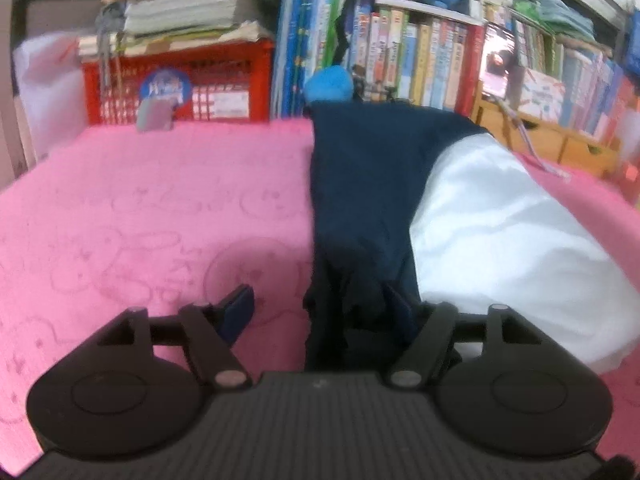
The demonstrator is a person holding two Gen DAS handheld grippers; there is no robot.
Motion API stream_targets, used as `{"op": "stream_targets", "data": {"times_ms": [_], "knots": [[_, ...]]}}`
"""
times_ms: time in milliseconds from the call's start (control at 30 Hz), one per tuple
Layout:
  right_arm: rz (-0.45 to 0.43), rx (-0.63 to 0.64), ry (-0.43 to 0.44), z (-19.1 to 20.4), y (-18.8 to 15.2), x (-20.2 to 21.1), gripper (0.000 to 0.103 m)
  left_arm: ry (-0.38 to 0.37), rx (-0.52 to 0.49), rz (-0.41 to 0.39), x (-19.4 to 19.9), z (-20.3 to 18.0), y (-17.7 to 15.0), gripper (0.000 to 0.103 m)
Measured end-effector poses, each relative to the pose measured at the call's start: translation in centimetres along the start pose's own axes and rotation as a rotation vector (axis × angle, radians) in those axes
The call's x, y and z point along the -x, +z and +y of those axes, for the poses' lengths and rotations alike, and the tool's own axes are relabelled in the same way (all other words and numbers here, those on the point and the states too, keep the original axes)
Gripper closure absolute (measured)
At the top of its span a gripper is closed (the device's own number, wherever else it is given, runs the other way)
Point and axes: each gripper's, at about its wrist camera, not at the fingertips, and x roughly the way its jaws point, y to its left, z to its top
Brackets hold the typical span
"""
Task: Fold clothes
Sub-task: 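Press the folded jacket roll flat with the right gripper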
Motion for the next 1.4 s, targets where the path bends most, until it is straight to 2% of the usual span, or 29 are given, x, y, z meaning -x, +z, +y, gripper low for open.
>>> {"op": "stream_targets", "data": {"times_ms": [533, 833, 1000, 1133, 1233, 1333, 1400], "knots": [[0.038, -0.058, 0.028, -0.5, 0.2, -0.4, 0.008, -0.02, 0.008, -0.007, 0.2, 0.3, -0.3, 0.028], [0.074, -0.098, -0.003, -0.9, 0.2, -0.9, 0.008, -0.043, 0.022, -0.013, 0.3, 0.7, -0.5, 0.025], [0.113, -0.185, 0.031, -2.3, 0.8, -1.1, 0.008, -0.044, 0.024, -0.014, 0.3, 0.8, -0.5, 0.025], [0.137, -0.306, 0.046, -5.0, 3.3, -1.8, 0.008, -0.042, 0.023, -0.014, 0.3, 0.7, -0.5, 0.025], [0.153, -0.35, -0.003, -6.8, 6.2, -3.5, 0.008, -0.041, 0.023, -0.014, 0.3, 0.7, -0.5, 0.025], [0.181, -0.347, -0.037, -7.5, 9.1, -6.7, 0.012, -0.041, 0.024, -0.015, 0.3, 0.7, -0.6, 0.025], [0.204, -0.337, -0.028, -7.4, 11.0, -9.6, 0.013, -0.042, 0.026, -0.015, 0.3, 0.7, -0.5, 0.025]]}}
